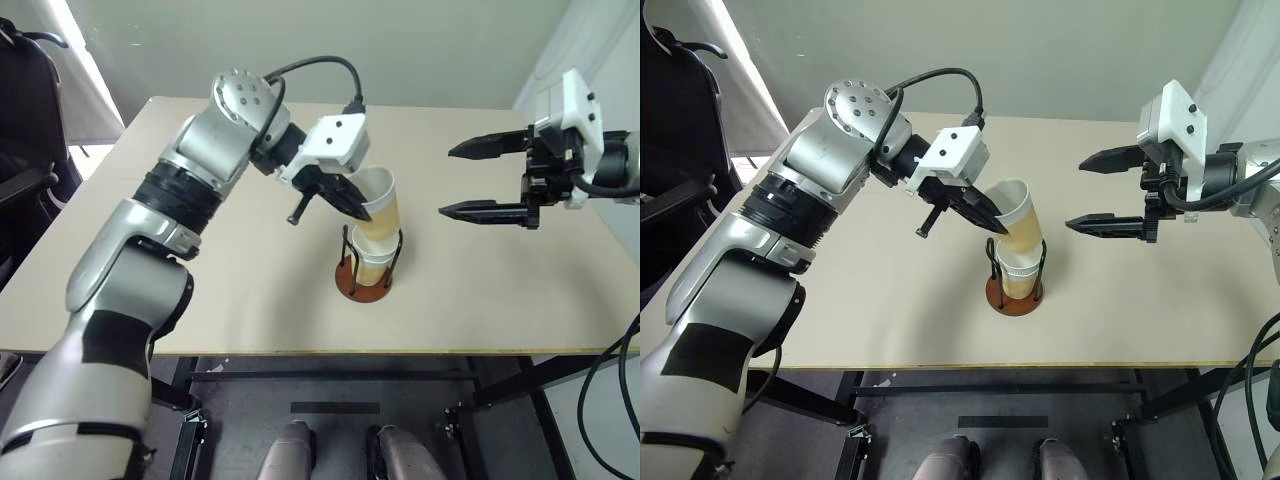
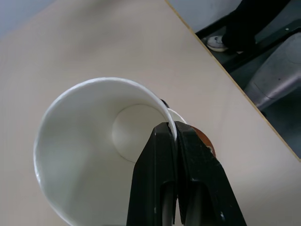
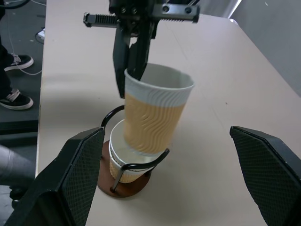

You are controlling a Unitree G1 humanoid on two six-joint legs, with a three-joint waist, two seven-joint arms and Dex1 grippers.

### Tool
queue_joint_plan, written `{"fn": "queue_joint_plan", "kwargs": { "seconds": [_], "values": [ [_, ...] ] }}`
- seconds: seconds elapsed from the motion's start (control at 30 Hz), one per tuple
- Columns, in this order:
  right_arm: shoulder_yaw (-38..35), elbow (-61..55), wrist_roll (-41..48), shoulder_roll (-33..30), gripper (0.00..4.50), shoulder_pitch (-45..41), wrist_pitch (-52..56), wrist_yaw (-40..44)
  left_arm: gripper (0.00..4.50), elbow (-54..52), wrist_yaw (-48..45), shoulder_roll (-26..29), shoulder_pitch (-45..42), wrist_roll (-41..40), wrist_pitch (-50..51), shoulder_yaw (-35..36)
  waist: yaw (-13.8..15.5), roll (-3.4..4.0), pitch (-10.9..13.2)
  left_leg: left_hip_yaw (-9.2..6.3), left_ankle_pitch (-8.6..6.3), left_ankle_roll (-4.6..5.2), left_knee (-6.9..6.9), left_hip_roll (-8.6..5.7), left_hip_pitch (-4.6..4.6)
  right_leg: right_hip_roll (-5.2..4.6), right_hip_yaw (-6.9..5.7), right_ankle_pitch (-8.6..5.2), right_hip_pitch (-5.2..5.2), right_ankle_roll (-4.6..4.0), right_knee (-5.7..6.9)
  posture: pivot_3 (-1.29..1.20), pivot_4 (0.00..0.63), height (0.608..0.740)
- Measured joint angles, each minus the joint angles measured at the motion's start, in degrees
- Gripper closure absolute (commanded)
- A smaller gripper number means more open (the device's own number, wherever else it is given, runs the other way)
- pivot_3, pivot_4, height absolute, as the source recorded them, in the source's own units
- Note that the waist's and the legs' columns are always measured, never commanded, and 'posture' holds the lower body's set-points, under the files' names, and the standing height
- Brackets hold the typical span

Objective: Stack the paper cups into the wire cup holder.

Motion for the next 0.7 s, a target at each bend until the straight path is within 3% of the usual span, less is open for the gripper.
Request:
{"fn": "queue_joint_plan", "kwargs": {
  "seconds": [0.7],
  "values": [
    [0.0, 0.4, 0.0, -0.3, 0.15, 0.6, -0.4, 0.0, 4.44, 0.4, 0.0, 0.1, 0.1, 0.9, -1.8, -1.8, 0.0, 0.00, 0.0, 0.01, -0.02, 0.02, 0.00, -0.02, 0.00, 0.01, -0.01, 0.00, 0.02, 0.01, -0.03, 0.00, 0.150, 0.740]
  ]
}}
